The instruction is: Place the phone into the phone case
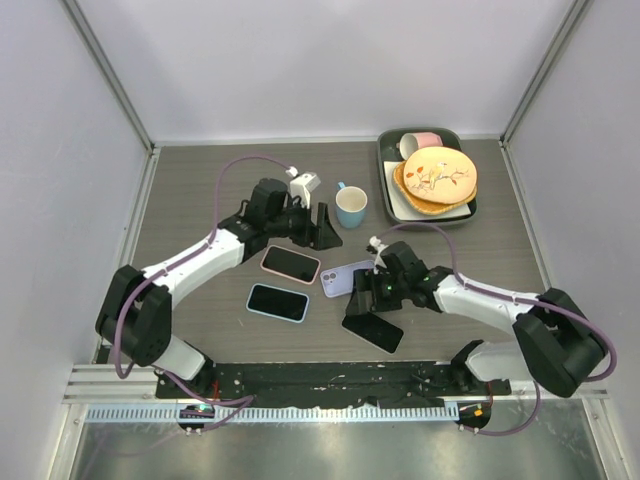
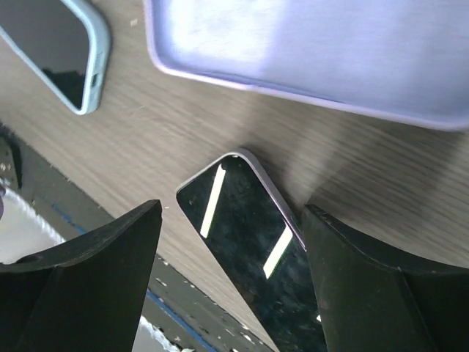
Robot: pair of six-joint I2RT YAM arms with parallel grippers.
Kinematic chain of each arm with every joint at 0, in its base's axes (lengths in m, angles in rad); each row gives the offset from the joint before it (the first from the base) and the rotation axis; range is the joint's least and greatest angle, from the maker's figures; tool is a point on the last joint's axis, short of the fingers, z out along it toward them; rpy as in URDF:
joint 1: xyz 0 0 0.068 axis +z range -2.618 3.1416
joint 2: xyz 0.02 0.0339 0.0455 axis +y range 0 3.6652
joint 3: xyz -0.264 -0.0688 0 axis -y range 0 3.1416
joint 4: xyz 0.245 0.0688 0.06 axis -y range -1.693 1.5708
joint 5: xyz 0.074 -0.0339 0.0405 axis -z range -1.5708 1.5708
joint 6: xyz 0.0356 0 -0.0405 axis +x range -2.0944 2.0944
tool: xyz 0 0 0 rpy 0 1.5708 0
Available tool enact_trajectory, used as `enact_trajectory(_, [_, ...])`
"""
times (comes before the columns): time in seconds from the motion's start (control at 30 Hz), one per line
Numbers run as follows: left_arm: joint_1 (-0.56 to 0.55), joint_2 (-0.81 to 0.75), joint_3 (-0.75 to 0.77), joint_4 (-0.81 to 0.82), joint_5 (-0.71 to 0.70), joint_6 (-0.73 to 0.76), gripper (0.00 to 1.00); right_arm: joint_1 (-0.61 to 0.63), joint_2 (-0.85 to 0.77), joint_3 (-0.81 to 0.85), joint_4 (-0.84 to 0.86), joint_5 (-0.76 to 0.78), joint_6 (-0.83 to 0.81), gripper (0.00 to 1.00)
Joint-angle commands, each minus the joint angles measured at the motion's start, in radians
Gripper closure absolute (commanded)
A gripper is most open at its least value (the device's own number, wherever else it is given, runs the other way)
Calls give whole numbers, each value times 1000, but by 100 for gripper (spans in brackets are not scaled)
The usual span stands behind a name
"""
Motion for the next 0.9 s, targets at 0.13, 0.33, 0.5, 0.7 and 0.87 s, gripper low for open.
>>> enact_trajectory(0.13, [6, -35, -113, 128, 75, -106, 28, 105, 51, 72, 75, -10, 9, 18])
enact_trajectory(0.33, [6, -58, -261, 257, 163, -243, 29, 57, -171, 83, -101, 253, 80, 15])
enact_trajectory(0.5, [-33, -50, -337, 241, 160, -285, 31, -58, -322, 23, -253, 244, 137, 15])
enact_trajectory(0.7, [-158, -6, -355, 165, 66, -317, 31, -95, -342, -43, -414, 143, 213, 19])
enact_trajectory(0.87, [-216, 54, -378, 170, 42, -348, 31, -85, -337, -74, -492, 98, 246, 23])
